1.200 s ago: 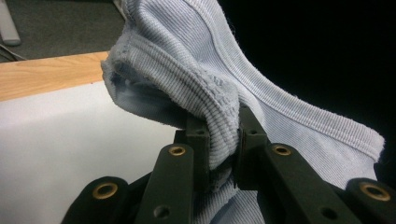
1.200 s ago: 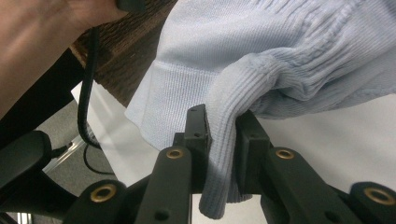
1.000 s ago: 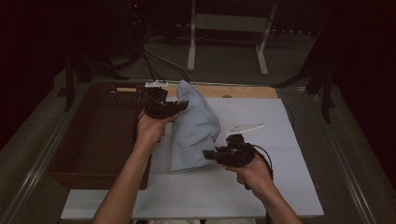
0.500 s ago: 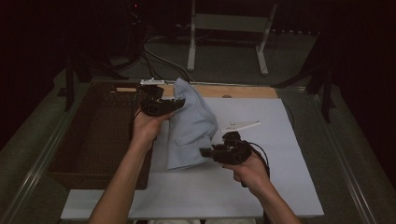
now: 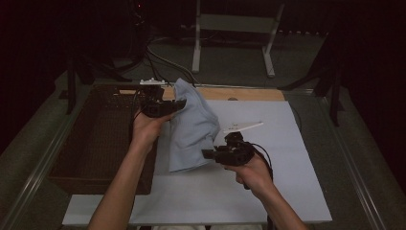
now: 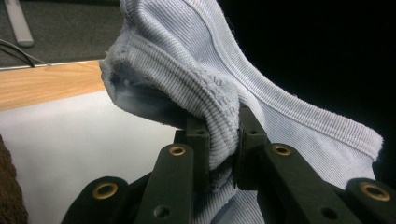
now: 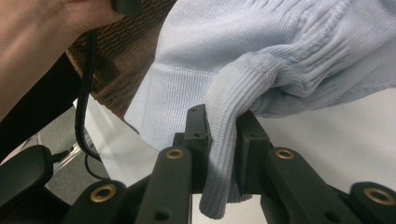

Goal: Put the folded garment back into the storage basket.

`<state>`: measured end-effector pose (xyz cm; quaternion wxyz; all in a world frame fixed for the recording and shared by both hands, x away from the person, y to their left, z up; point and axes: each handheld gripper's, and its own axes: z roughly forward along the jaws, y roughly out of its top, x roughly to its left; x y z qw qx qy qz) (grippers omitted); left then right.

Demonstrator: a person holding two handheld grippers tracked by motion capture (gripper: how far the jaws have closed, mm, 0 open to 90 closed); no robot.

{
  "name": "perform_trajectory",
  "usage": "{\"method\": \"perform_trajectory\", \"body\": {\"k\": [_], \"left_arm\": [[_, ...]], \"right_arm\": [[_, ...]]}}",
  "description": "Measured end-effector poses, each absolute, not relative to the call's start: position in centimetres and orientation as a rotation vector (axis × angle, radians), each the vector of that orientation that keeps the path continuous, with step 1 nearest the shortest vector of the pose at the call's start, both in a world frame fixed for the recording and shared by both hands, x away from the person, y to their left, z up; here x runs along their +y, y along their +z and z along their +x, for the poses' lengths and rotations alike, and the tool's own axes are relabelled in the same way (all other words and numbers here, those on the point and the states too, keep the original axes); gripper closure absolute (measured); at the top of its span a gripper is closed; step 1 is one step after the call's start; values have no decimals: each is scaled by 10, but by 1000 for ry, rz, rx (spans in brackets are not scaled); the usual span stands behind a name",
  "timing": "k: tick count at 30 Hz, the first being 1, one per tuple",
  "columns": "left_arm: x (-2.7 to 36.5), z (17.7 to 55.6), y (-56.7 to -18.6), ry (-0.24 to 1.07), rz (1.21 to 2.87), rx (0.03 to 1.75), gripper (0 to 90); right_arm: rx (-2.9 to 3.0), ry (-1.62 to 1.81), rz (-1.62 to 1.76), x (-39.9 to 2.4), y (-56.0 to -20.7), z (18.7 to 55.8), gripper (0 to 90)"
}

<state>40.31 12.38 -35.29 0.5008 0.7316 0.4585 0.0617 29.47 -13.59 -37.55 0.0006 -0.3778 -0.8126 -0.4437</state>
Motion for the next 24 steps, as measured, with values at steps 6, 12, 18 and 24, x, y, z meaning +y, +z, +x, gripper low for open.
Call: {"method": "perform_trajectory", "body": {"k": [6, 12, 18, 24], "left_arm": [[127, 404, -352, 165, 1780, 1112, 815], [131, 405, -349, 175, 1770, 1117, 815], [136, 405, -347, 181, 1756, 1124, 815], [141, 406, -345, 185, 1748, 1127, 815]], "right_arm": [[-2560, -1393, -1181, -132, -373, 297, 783], [-2558, -1405, -1172, -127, -369, 300, 782], [-2548, -1412, -1167, -122, -369, 303, 783], [-2552, -1419, -1156, -118, -365, 305, 783]]}}
